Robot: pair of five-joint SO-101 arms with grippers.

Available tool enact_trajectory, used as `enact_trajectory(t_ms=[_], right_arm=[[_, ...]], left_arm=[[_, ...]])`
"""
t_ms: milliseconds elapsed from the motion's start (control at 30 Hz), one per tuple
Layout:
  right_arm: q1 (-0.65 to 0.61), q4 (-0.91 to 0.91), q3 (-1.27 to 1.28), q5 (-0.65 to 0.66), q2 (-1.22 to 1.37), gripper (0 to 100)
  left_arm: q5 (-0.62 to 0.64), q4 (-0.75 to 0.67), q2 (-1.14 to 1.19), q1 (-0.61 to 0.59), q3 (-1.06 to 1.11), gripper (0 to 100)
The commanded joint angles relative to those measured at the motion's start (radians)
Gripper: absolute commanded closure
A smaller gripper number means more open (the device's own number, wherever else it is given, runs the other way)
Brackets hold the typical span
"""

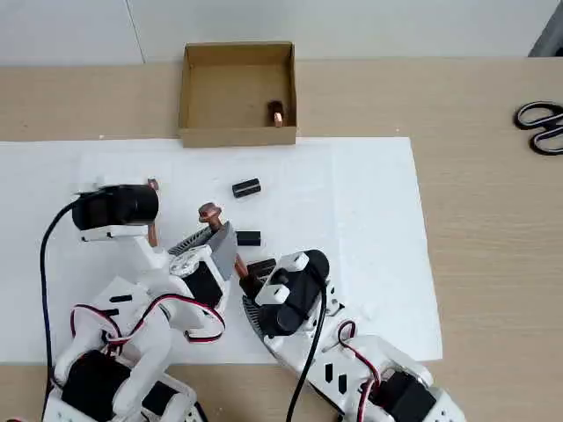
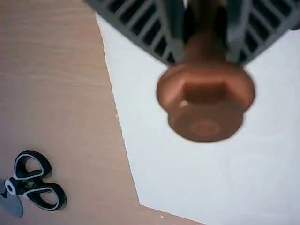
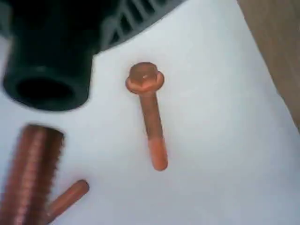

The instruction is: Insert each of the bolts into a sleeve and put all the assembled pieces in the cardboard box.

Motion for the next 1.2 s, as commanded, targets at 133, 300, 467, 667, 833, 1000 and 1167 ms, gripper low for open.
enact_trajectory(t_ms=[133, 300, 467, 667, 833, 1000, 1167], right_arm=[[-0.002, -0.031, -0.012, 0.009, -0.008, 99.5], [-0.002, -0.031, -0.015, 0.008, -0.01, 99.6], [-0.002, -0.031, -0.015, 0.003, -0.007, 99.6], [0.002, -0.024, -0.014, -0.015, -0.005, 99.6], [0.002, -0.022, -0.006, -0.052, -0.005, 99.6], [0.002, -0.022, -0.006, -0.052, -0.005, 99.6], [0.002, -0.022, -0.005, -0.052, -0.005, 99.6]], left_arm=[[-0.003, -0.02, -0.015, 0.003, 0.028, 99], [-0.003, -0.02, -0.017, 0.034, 0.061, 99], [-0.003, -0.021, -0.017, 0.044, 0.062, 99], [-0.005, -0.02, -0.017, 0.044, 0.099, 99], [-0.006, 0.017, -0.017, 0.048, 0.097, 99], [-0.058, 0.075, -0.018, 0.106, 0.094, 99], [-0.08, 0.133, -0.018, 0.147, 0.041, 99]])
